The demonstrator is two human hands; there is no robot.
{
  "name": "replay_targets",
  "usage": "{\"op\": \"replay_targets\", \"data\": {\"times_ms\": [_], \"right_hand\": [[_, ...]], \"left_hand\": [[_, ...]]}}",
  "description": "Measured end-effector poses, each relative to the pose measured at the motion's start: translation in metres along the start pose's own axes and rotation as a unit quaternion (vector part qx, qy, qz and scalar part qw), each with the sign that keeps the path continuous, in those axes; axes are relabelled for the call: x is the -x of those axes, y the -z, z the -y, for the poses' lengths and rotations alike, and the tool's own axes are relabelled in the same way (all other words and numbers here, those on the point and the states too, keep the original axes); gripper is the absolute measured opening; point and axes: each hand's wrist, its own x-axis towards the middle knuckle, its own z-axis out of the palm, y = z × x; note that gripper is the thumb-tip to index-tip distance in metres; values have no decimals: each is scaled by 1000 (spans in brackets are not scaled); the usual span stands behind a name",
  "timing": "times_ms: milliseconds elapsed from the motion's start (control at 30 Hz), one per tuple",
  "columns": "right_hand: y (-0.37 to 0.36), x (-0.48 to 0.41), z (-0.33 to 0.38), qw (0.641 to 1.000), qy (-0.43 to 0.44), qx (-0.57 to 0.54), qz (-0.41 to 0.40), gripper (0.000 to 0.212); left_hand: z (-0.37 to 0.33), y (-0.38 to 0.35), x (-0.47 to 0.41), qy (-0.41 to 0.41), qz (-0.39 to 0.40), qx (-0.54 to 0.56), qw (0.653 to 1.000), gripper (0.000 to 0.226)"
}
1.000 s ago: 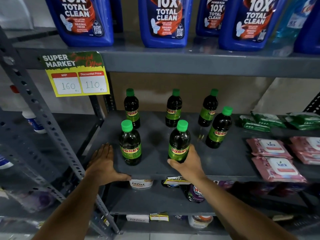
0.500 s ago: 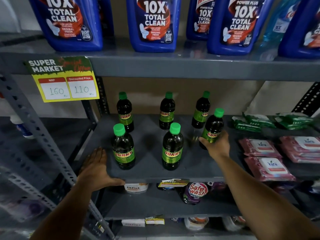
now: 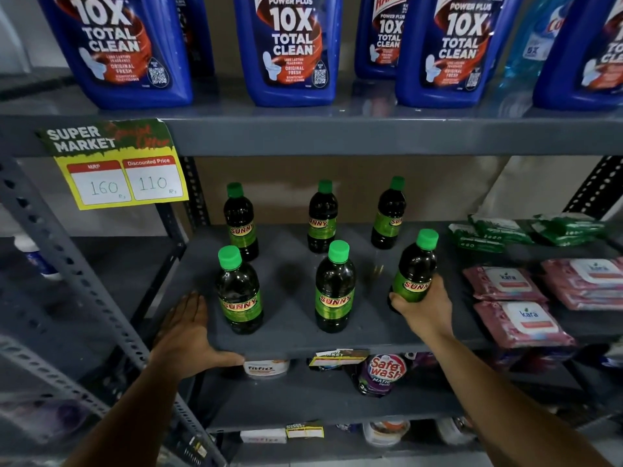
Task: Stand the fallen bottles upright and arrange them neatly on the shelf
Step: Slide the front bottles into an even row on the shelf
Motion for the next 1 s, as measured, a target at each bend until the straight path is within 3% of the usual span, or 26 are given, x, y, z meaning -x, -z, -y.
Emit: {"op": "replay_targets", "data": {"times_ms": [767, 900, 1000], "right_hand": [[2, 30, -3, 1000, 3, 12, 3, 62], [6, 33, 2, 1000, -6, 9, 17, 73], [14, 42, 7, 999, 46, 16, 8, 87]], "left_hand": [[-1, 7, 4, 0, 32, -4, 999, 170], [-3, 10, 8, -5, 29, 11, 999, 170], [-5, 17, 15, -19, 4, 36, 999, 164]]}}
